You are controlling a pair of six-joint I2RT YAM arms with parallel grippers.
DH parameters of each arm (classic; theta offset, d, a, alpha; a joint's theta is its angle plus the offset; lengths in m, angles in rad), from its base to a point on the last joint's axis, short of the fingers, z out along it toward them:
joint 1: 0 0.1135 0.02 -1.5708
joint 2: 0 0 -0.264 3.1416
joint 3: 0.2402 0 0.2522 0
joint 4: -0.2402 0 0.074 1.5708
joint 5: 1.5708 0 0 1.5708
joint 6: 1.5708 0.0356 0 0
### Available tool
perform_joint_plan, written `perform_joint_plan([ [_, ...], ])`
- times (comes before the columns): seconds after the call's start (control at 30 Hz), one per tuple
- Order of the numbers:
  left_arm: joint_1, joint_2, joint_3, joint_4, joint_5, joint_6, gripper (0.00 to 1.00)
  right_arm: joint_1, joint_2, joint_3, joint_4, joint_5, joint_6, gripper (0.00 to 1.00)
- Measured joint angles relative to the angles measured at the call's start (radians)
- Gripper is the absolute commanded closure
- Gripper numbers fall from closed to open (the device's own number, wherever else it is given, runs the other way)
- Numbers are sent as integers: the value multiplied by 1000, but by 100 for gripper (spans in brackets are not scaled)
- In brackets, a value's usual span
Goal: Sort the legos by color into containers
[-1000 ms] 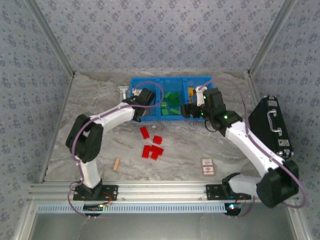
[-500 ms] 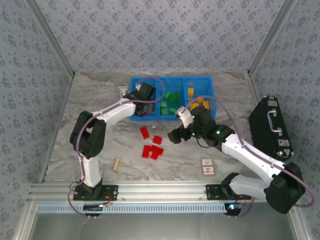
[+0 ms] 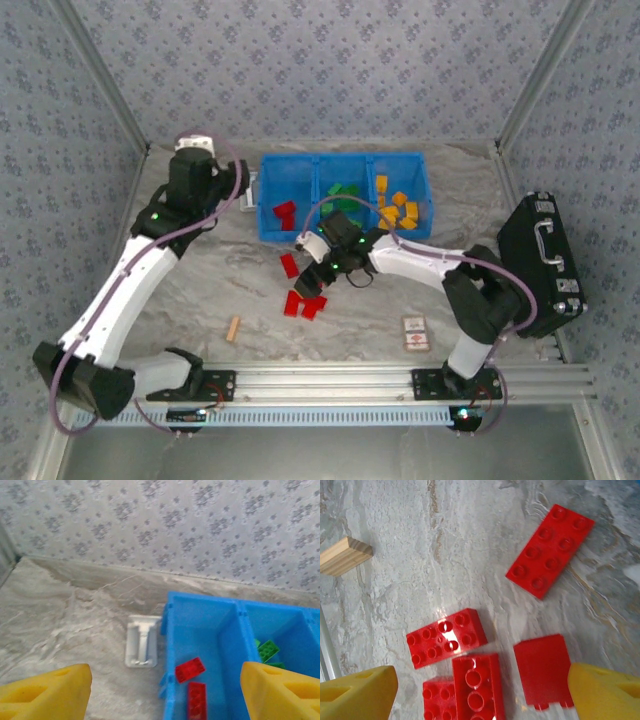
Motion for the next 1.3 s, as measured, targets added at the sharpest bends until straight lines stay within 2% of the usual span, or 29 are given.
perform_joint_plan([
  [0.3,58,-119,-148,-94,8,7,21,14,88,95,-122,161,-22,12],
  [0.53,81,-146,-176,-124,28,6,21,14,129,96,-156,254,-21,16],
  [1.2,81,-161,-196,-123,53,3,20,15,163,114,-151,270,-9,62],
  [1.3,81,-166,-204,-124,53,3,20,15,165,122,-145,263,-8,65],
])
